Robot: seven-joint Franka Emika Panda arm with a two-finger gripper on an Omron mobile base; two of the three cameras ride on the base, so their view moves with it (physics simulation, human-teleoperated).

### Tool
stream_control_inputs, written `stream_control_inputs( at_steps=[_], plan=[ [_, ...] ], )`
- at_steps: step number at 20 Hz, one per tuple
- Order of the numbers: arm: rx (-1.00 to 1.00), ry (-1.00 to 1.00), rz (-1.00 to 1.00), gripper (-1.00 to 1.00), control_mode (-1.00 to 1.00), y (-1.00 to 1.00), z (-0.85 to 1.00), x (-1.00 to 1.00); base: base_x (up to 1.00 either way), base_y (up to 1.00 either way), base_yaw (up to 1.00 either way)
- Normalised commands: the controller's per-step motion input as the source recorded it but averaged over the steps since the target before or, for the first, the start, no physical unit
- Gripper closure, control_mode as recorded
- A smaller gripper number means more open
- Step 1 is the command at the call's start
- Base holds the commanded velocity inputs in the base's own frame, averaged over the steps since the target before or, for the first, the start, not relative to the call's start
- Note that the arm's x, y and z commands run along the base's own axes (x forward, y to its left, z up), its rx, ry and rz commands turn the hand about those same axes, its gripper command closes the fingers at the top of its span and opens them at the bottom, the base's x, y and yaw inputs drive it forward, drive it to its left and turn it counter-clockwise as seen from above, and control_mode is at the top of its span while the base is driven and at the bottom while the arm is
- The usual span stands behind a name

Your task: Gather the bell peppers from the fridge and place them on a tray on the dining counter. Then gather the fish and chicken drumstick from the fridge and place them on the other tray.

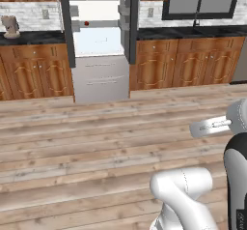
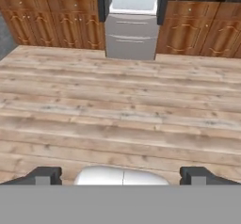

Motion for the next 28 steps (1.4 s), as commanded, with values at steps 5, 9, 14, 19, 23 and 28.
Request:
stream_control_inputs(
  at_steps=[5,9,14,19,23,28],
  plan=[
    [0.0,0.0,0.0,-1.0,1.0,0.0,0.0,0.0,1.0,0.13,0.0],
    [0.0,0.0,0.0,-1.0,1.0,0.0,0.0,0.0,1.0,0.19,0.0],
    [0.0,0.0,0.0,-1.0,1.0,0.0,0.0,0.0,1.0,0.3,0.0],
    [0.0,0.0,0.0,-1.0,1.0,0.0,0.0,0.0,1.0,0.24,0.0],
    [0.0,0.0,0.0,-1.0,1.0,0.0,0.0,0.0,1.0,0.25,0.0],
    [0.0,0.0,0.0,-1.0,1.0,0.0,0.0,0.0,1.0,0.3,-0.01]
  ],
)
